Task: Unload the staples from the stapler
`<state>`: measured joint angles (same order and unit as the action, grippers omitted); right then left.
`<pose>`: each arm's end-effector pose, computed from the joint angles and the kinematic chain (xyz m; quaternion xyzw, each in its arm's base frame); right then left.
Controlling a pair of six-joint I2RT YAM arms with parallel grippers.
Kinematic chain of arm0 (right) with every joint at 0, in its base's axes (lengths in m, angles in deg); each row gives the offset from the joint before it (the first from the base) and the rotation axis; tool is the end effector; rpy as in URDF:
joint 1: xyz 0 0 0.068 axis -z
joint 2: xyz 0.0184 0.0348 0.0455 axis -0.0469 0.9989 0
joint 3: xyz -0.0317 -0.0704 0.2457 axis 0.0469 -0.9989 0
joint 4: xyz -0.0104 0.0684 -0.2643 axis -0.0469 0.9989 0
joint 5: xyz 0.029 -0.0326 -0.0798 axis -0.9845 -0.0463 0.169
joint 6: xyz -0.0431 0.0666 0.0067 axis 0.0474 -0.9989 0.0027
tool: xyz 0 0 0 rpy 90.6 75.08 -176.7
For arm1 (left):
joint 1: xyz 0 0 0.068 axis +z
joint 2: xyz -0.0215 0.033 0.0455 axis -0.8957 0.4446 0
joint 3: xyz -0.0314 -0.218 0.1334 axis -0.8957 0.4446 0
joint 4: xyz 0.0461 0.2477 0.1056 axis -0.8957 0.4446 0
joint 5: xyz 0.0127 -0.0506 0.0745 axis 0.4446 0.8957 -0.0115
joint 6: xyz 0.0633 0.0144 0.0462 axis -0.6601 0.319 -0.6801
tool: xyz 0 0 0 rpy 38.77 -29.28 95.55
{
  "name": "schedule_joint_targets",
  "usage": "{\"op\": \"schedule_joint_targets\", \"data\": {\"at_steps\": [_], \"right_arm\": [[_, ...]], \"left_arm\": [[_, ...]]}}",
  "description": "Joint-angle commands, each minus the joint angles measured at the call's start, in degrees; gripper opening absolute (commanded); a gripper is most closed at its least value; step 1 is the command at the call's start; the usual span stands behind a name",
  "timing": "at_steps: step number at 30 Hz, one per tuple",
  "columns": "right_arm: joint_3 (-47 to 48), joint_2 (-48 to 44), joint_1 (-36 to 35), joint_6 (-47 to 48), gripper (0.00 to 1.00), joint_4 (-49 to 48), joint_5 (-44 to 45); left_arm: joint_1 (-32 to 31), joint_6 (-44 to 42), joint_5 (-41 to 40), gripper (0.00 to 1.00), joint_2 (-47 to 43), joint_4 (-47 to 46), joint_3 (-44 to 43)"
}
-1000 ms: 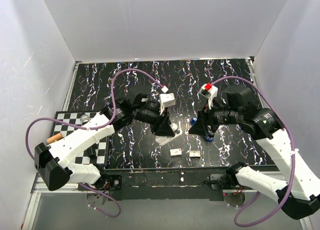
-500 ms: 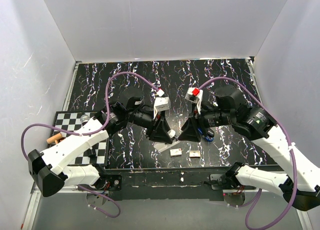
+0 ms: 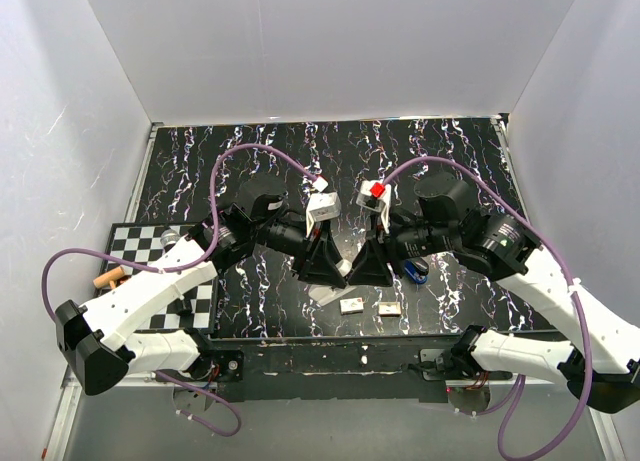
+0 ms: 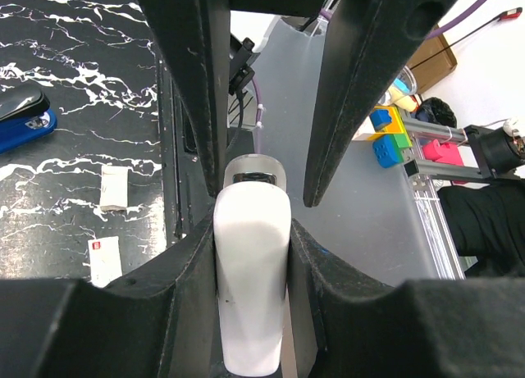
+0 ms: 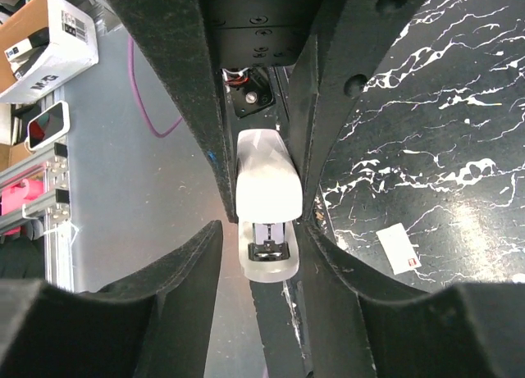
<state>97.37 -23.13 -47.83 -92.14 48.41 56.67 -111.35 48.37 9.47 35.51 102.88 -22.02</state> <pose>0.1231 0.2084 0.3928 -0.4392 0.7080 0.4537 0.3162 0.1507 -0.2510 0.3390 0.5009 0.6116 -0.5679 0.2292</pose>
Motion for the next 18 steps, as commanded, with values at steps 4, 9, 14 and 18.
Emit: {"op": "schedule_joint_targets", "data": {"at_steps": [4,9,14,18], "right_arm": [[1.44,-0.14,-1.42,-0.31,0.38,-3.47,0.38],[0.39,-0.84,-1.68,-0.23,0.26,-3.82,-0.40],[-2.07,-2.77,-1.86,-0.84,0.04,-4.87,-1.63],[-6.20,-6.11,-1.86,-2.59,0.01,-7.24,-2.25]], "left_arm": [[-0.15,2.28,1.47,0.00,-1.50,-3.22,-0.51],[-0.07,3.86,0.69,0.00,-1.76,-4.89,-0.60],[-0.07,7.55,-1.77,0.00,-3.34,-9.98,0.72],[-0.07,11.06,-5.02,0.00,-5.36,-15.34,2.65]]}}
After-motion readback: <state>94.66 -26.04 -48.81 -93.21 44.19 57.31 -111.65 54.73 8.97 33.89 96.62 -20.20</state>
